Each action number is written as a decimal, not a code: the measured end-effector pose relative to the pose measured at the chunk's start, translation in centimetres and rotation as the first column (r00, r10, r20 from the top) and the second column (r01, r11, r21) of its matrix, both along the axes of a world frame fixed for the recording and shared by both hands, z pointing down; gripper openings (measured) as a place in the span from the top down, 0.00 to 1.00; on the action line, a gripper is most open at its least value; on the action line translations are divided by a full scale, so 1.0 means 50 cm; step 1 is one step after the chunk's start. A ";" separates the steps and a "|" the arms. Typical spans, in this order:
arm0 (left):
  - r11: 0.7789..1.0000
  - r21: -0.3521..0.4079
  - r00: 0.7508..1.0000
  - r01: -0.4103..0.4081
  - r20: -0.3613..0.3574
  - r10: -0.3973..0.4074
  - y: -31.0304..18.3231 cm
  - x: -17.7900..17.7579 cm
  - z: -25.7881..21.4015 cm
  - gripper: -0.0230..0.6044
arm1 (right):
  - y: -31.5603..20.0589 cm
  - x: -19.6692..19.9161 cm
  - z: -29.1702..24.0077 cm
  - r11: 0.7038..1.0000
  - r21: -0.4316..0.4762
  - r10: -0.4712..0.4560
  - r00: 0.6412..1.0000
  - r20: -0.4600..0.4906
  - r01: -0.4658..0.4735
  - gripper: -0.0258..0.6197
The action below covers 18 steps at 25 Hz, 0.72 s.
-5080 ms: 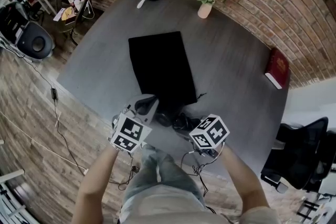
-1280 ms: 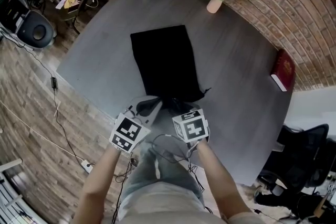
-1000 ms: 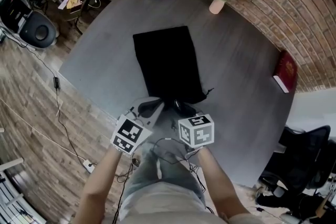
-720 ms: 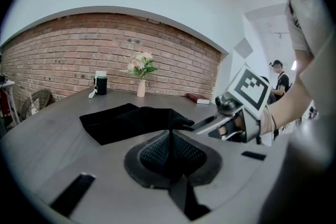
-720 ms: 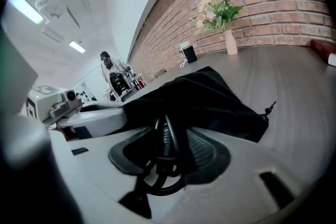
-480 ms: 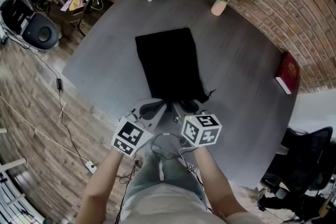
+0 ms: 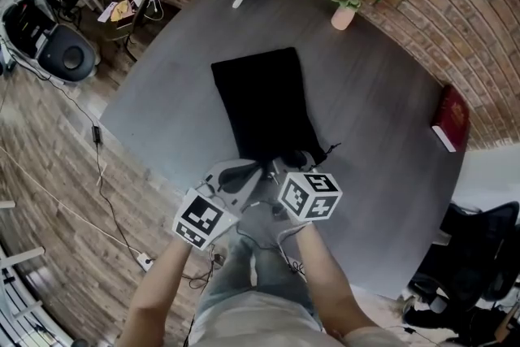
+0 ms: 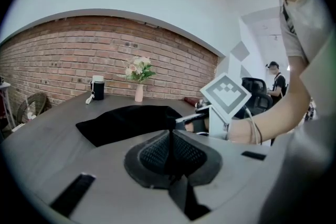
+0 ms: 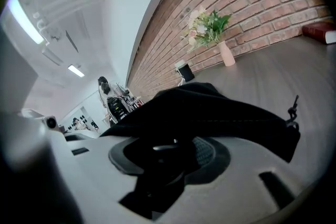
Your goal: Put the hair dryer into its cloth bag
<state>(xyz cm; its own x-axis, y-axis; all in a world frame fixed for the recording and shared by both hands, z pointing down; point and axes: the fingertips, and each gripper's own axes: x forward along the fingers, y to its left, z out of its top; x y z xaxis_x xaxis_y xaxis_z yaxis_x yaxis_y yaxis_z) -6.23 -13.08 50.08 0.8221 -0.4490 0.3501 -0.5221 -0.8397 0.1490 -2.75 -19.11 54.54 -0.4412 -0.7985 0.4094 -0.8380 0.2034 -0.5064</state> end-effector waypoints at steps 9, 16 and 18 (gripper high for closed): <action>1.000 -0.007 0.999 -0.029 -0.024 0.029 -0.008 0.001 -0.004 0.94 | -0.060 -0.013 0.010 1.000 0.028 0.007 1.000 -0.005 -0.007 0.70; 0.999 -0.028 1.000 -0.019 -0.021 0.018 -0.016 0.002 0.013 0.94 | -0.080 -0.017 0.046 0.998 -0.031 -0.052 0.996 -0.077 0.050 0.70; 0.999 -0.036 1.000 -0.014 -0.014 0.013 -0.016 0.001 0.022 0.94 | -0.079 -0.018 0.063 0.995 -0.072 -0.082 0.990 -0.113 0.074 0.69</action>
<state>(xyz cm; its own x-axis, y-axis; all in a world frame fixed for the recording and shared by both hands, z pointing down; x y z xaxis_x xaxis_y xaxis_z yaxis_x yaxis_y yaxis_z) -6.18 -13.87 51.17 0.8330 -0.4250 0.3543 -0.5083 -0.8407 0.1865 -3.67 -23.07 57.71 -0.4476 -0.7327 0.5126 -0.8745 0.2390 -0.4220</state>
